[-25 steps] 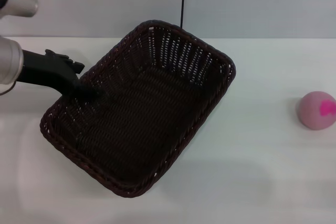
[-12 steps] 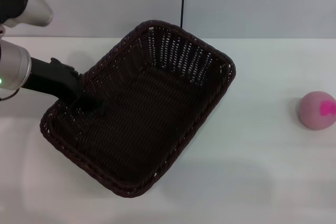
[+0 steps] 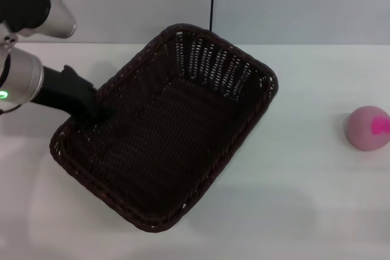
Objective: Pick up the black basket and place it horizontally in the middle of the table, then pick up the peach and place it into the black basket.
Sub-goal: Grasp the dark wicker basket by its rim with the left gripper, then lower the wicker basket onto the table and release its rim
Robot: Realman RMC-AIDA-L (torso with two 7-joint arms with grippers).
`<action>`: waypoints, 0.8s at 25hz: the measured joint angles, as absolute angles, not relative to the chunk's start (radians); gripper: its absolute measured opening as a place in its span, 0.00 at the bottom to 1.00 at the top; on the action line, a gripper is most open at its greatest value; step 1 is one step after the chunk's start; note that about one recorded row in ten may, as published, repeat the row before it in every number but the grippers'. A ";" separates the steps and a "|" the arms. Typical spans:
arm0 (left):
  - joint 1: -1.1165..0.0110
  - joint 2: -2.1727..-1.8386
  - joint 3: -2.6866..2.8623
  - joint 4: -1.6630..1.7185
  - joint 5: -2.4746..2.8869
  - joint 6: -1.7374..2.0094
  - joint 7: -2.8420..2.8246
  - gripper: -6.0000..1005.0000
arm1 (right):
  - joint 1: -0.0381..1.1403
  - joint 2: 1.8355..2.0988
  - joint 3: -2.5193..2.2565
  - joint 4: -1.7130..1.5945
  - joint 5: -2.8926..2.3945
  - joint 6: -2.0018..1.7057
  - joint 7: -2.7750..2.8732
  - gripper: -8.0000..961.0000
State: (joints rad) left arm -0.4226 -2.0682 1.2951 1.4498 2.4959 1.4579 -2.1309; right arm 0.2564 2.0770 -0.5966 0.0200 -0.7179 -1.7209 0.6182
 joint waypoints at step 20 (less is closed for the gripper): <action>-0.608 -2.078 1.505 1.512 2.549 1.526 -1.635 0.25 | 0.220 2.072 -0.613 -0.006 -0.727 -1.736 0.678 0.67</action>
State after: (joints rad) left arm -0.6076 -2.0782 1.5046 1.5125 2.5491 1.5260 -1.6346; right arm 0.2196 2.0720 -0.6135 -0.0057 -0.7267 -1.7359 0.6778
